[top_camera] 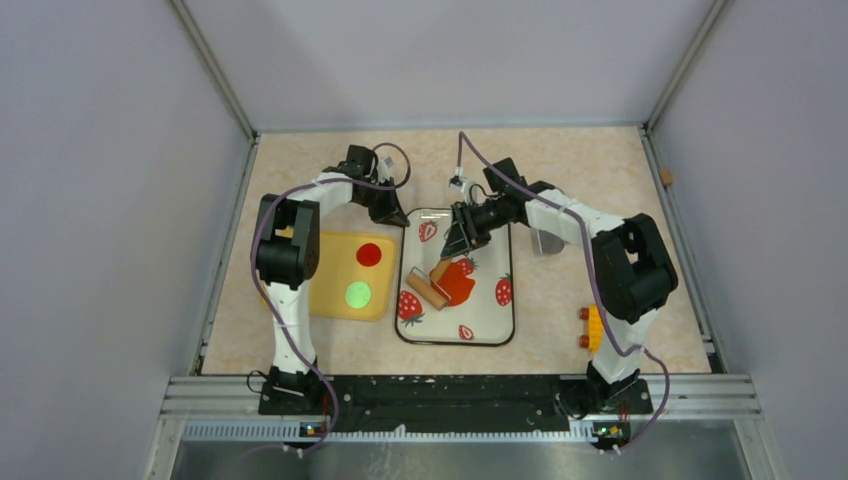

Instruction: Roll out the dumpling wrappers from the dough

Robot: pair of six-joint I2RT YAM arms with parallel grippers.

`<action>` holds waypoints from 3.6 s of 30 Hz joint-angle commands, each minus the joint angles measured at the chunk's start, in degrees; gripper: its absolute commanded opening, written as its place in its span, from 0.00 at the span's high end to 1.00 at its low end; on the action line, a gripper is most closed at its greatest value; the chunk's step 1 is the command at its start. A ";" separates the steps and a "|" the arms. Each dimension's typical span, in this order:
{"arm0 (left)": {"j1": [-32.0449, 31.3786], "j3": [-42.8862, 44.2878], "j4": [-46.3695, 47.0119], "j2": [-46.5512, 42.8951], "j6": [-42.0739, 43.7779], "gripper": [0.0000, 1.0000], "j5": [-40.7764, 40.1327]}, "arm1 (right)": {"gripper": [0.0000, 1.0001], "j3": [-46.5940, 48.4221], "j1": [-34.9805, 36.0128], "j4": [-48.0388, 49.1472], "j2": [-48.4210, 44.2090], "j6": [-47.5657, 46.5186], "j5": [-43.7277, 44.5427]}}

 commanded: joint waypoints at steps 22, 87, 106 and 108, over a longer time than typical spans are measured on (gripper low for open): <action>-0.12 -1.84 0.50 -1.76 2.84 1.00 -6.59 | 1.00 -5.12 -10.41 -10.09 1.09 -14.13 32.16; -0.03 -2.57 0.76 -2.46 2.92 1.00 -6.65 | 1.00 -8.09 -16.61 -8.79 -4.38 -18.80 32.13; 0.05 -2.42 0.81 -2.44 2.57 1.00 -6.27 | 1.00 -7.40 -19.44 -9.78 -9.27 -18.34 33.55; 0.05 -2.63 0.85 -2.63 2.61 1.00 -6.18 | 1.00 -6.09 -19.41 -10.11 -10.61 -18.00 26.69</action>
